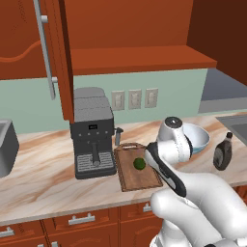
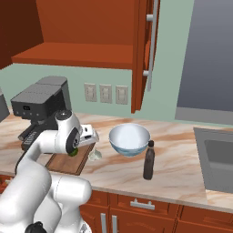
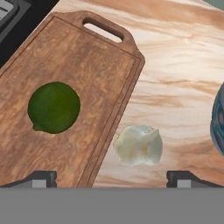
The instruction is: Open the cabinet. Place the bowl and condiment on the counter. Then place the lime and garlic on the cutting board.
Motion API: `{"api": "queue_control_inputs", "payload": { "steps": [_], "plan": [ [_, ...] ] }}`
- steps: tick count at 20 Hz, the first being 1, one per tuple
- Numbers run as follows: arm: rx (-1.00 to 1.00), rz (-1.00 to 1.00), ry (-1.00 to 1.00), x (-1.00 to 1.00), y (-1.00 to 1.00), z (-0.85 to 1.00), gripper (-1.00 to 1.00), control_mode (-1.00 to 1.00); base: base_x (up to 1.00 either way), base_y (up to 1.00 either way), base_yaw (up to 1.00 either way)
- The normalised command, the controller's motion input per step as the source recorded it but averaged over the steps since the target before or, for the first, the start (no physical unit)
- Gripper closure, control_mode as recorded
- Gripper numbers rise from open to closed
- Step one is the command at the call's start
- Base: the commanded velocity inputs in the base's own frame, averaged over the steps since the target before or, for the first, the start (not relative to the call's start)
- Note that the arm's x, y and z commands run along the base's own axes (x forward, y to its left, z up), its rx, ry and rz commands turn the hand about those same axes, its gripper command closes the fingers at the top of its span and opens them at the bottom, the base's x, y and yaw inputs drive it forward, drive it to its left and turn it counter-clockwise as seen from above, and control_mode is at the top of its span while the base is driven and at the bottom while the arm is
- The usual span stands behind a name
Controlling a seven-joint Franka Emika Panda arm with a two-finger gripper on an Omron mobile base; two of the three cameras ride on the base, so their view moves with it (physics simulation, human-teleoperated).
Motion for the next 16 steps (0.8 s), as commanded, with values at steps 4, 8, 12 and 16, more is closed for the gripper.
{"api": "queue_control_inputs", "payload": {
  "steps": [4, 8, 12, 16],
  "plan": [
    [0.00, -0.12, 0.00, -0.01, -0.04, 0.00, -1.00, -1.00, 0.00, 0.00, 0.00],
    [0.00, -0.12, 0.00, -0.01, -0.04, 0.00, -1.00, -1.00, 0.00, 0.00, 0.00],
    [0.00, -0.07, -0.02, -0.02, -0.05, 0.01, -1.00, -1.00, 0.00, 0.00, 0.00],
    [0.00, 0.00, 0.00, 0.00, -0.02, 0.00, -1.00, -1.00, 0.00, 0.00, 0.00]
  ]
}}
